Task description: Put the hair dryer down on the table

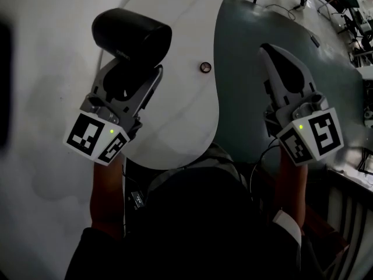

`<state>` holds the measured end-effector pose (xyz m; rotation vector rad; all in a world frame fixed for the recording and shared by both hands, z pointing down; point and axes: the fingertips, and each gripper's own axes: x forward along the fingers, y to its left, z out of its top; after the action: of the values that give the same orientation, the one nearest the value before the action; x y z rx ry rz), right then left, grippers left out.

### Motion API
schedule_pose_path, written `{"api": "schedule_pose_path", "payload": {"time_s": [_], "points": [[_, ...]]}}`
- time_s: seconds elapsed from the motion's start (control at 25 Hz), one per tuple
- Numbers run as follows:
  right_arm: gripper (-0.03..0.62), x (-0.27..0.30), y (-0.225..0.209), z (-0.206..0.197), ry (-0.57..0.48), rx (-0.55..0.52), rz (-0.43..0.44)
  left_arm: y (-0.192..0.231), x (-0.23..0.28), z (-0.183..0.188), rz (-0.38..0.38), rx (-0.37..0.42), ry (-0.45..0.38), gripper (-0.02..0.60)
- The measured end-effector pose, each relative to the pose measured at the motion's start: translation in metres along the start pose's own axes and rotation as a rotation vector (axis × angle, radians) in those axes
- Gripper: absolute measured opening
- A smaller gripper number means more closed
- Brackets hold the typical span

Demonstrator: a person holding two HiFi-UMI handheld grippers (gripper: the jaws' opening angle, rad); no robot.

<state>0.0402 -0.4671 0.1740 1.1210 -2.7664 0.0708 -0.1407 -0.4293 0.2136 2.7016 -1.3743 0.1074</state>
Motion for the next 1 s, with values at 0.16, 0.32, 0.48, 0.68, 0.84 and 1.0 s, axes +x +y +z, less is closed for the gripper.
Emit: {"api": "schedule_pose_path", "payload": {"time_s": [0.16,0.32,0.48,0.68,0.84,1.0], "points": [[0.009,0.004,-0.021,-0.027,0.023,0.005,0.032,-0.002,0.02,-0.024,0.036,0.007,0.021,0.212],[0.009,0.005,-0.026,-0.041,0.025,-0.007,0.048,-0.003,0.034,-0.041,0.046,0.0,0.019,0.212],[0.009,0.016,-0.02,-0.05,0.034,-0.012,0.092,0.007,0.033,-0.043,0.079,0.002,0.041,0.212],[0.009,0.016,-0.019,-0.054,0.06,-0.002,0.123,0.009,0.031,-0.036,0.113,0.004,0.049,0.212],[0.009,0.03,-0.001,-0.053,0.086,-0.011,0.157,0.017,0.022,-0.038,0.119,-0.012,0.05,0.212],[0.009,0.049,0.019,-0.055,0.111,-0.018,0.183,0.032,0.01,-0.05,0.123,-0.051,0.042,0.212]]}}
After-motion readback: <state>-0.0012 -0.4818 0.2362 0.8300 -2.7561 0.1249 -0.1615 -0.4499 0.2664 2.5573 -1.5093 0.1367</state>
